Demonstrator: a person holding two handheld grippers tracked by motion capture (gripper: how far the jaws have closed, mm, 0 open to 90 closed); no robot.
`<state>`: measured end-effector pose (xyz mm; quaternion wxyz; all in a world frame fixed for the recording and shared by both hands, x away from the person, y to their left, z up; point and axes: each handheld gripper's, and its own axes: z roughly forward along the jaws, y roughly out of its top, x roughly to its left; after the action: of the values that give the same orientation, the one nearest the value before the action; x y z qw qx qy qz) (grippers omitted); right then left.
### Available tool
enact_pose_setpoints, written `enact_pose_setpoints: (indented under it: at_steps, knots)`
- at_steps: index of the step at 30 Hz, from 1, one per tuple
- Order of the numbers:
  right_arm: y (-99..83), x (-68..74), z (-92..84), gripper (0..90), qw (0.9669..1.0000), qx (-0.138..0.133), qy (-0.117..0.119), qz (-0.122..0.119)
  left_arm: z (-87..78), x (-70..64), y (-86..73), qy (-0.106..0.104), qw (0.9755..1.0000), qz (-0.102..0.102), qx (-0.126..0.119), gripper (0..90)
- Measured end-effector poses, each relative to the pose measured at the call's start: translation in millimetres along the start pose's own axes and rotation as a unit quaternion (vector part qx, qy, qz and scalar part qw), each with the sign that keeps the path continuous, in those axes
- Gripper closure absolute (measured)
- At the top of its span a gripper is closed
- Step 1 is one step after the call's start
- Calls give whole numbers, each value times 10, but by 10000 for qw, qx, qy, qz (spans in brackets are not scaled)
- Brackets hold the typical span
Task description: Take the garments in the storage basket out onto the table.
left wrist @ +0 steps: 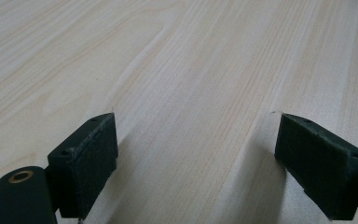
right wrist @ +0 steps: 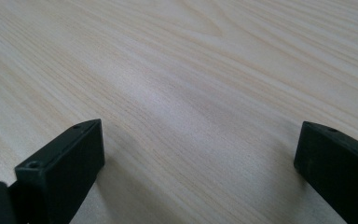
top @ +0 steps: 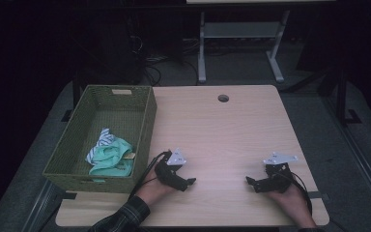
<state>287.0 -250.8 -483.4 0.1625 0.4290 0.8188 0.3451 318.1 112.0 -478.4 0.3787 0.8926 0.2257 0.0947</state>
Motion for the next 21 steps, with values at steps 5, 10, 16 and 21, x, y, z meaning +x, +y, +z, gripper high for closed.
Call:
enact_pose_setpoints:
  at_steps: [5, 10, 16, 21]
  knots:
    - [0, -1, -1, 10, 10000, 0, 0, -4, 3, 8, 17, -27, 10000, 17, 61, 122]
    - [0, -1, 0, 10, 10000, 1, 4, -4, -1, 13, 38, -14, 9999, 22, 162, 126]
    - [0, 0, -1, 10, 10000, 3, 0, -2, -24, 24, 49, 33, 9996, -19, 277, 131]
    - [-4, 3, -4, 10, 10000, 5, -10, 7, -22, 21, 56, 54, 9995, -38, 303, 131]
